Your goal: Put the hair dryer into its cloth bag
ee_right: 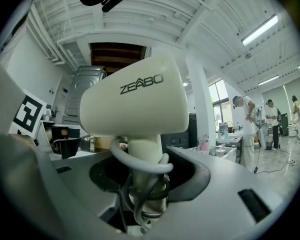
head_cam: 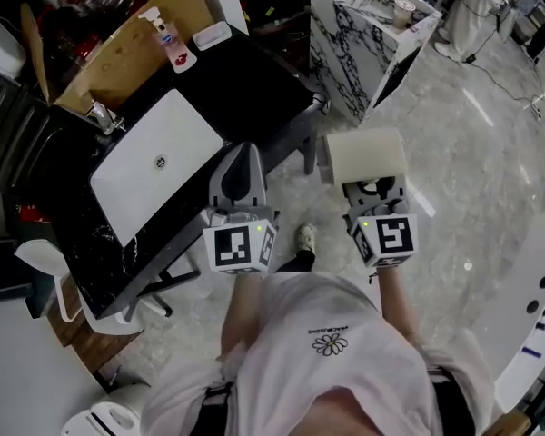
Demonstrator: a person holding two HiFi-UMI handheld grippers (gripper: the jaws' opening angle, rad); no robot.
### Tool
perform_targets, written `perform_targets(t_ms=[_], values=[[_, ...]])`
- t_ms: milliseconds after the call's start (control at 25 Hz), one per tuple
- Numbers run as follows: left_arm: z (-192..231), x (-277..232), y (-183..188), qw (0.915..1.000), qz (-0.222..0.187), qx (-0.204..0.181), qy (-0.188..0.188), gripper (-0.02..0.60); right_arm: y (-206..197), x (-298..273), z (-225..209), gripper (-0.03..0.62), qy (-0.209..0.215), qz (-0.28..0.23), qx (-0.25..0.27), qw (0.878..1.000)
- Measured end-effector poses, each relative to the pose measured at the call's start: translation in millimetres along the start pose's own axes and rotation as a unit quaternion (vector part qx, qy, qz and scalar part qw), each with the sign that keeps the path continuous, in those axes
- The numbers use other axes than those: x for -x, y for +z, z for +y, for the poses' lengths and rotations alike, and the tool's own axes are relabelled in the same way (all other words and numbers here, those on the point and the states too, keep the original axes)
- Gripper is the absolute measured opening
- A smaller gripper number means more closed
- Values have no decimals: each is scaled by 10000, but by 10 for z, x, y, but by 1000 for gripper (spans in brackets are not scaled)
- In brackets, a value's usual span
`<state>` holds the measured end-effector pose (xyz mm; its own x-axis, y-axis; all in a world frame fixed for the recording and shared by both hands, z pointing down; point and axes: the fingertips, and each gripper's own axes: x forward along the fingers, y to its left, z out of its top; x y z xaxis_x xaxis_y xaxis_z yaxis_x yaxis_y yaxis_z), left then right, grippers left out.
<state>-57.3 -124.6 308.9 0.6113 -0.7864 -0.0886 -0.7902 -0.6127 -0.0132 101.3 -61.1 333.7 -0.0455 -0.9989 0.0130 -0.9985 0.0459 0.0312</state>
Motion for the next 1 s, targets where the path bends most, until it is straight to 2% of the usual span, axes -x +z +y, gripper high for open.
perform_targets(t_ms=[200,400,560,1000], values=[[235,-415,35,9996,-86,-203,194,15,106,-554,-91,196,236,-35,-87,9997],[400,-506,-43,9990,25,-105,431,15,109,-824,-72,193,460,92,-183,9987],[557,-597,4,9968,9,-127,783,15,134,-1083,-83,190,717,161,-364,9966],[546,-752,-81,9866,401,-340,1544,15,140,-1551,-197,183,1552,280,-420,9866]])
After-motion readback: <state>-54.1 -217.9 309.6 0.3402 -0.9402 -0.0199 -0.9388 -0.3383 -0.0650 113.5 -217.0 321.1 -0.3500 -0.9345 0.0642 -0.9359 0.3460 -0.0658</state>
